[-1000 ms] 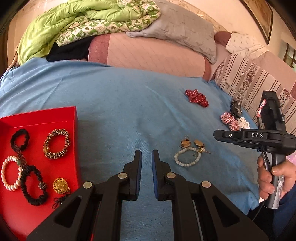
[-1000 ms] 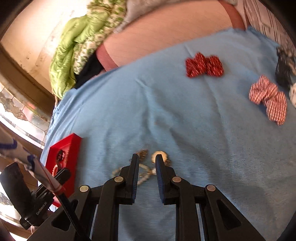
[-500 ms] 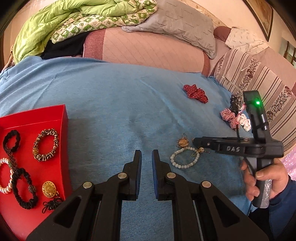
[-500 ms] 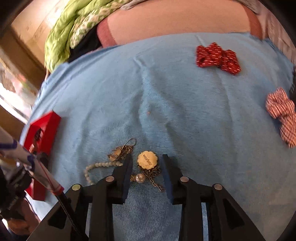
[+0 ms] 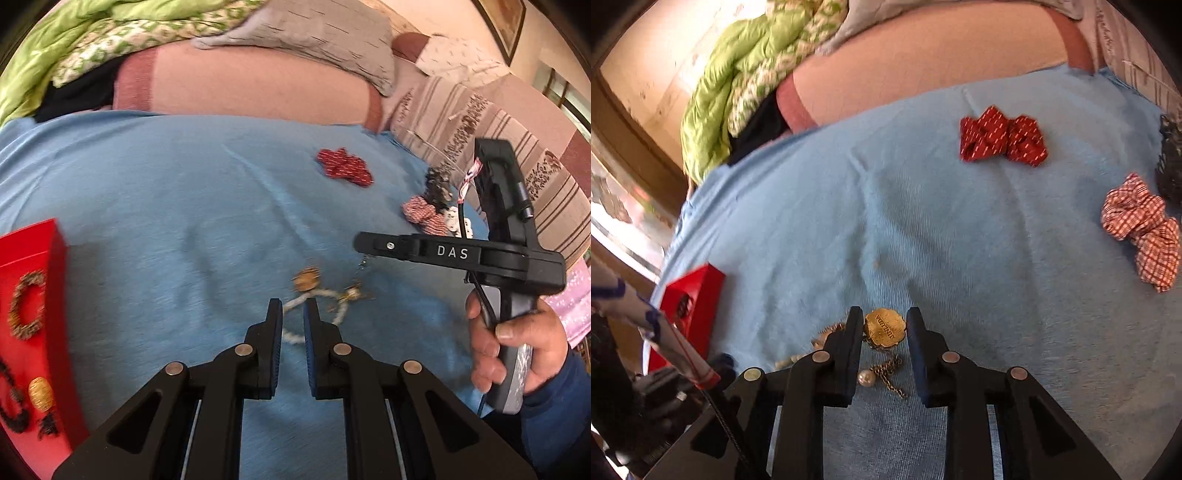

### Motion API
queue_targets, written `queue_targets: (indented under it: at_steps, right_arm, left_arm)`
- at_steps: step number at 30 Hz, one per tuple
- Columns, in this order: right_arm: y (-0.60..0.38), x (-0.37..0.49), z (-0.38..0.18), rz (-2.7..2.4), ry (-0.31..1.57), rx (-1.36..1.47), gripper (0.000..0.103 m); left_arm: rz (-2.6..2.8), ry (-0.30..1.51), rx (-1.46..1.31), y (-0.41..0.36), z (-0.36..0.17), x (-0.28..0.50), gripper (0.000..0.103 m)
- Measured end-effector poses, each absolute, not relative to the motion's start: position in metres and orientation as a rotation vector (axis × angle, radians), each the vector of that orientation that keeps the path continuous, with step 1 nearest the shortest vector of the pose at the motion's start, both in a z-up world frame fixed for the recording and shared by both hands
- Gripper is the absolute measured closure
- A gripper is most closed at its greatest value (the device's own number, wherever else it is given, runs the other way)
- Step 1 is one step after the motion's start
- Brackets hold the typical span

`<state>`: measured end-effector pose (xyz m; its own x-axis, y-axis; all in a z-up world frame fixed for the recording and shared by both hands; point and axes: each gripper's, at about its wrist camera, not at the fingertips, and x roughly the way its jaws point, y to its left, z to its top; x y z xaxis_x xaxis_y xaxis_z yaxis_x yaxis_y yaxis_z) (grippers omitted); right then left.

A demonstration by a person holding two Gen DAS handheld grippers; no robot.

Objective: Organize jewelry
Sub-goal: 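Grasp the gold charm chain with the left tool while the right tool grasps the gold 'wonder' tag pendant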

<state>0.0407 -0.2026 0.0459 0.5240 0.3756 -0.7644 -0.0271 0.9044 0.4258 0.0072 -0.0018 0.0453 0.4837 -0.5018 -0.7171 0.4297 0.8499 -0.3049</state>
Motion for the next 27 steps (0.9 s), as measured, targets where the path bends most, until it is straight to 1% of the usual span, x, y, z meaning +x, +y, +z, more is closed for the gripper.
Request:
queue_targets:
  at_steps: [2,4,6,7,13,14,17,21,27]
  right_arm:
    - [-0.206,0.039,0.049,0.242,0.98,0.403,0.077]
    - [-0.209,0.037,0.051,0.242,0.969,0.421,0.077]
    - [-0.211,0.036,0.054,0.243,0.962,0.428,0.077]
    - [-0.211,0.036,0.055,0.243,0.959,0.432,0.077]
    - [-0.204,0.038,0.057,0.268,0.954,0.438,0.077]
    - [-0.204,0.039,0.058,0.271,0.953,0.438,0.077]
    - [-0.204,0.038,0.059,0.28,0.95,0.434,0.077]
    - [-0.204,0.038,0.059,0.283,0.948,0.435,0.077]
    - [-0.201,0.038,0.064,0.296,0.932,0.433,0.077]
  left_arm:
    - [-0.584,0.924,-0.089,-0.016,0.042,0.014,0.092]
    - [-0.577,0.933,-0.055,-0.028,0.039,0.018,0.088]
    - [-0.565,0.943,-0.048,-0.037,0.033,0.023,0.065]
    - [-0.561,0.948,-0.049,-0.04,0.03,0.024,0.063]
    - [-0.532,0.958,-0.006,-0.059,0.015,0.034,0.063]
    - [-0.528,0.959,-0.012,-0.058,0.013,0.037,0.067]
    - [-0.497,0.952,-0.005,-0.054,0.012,0.042,0.085]
    - [-0.477,0.924,-0.015,-0.048,0.015,0.044,0.085]
    - [-0.489,0.817,-0.063,-0.032,0.045,0.038,0.085]
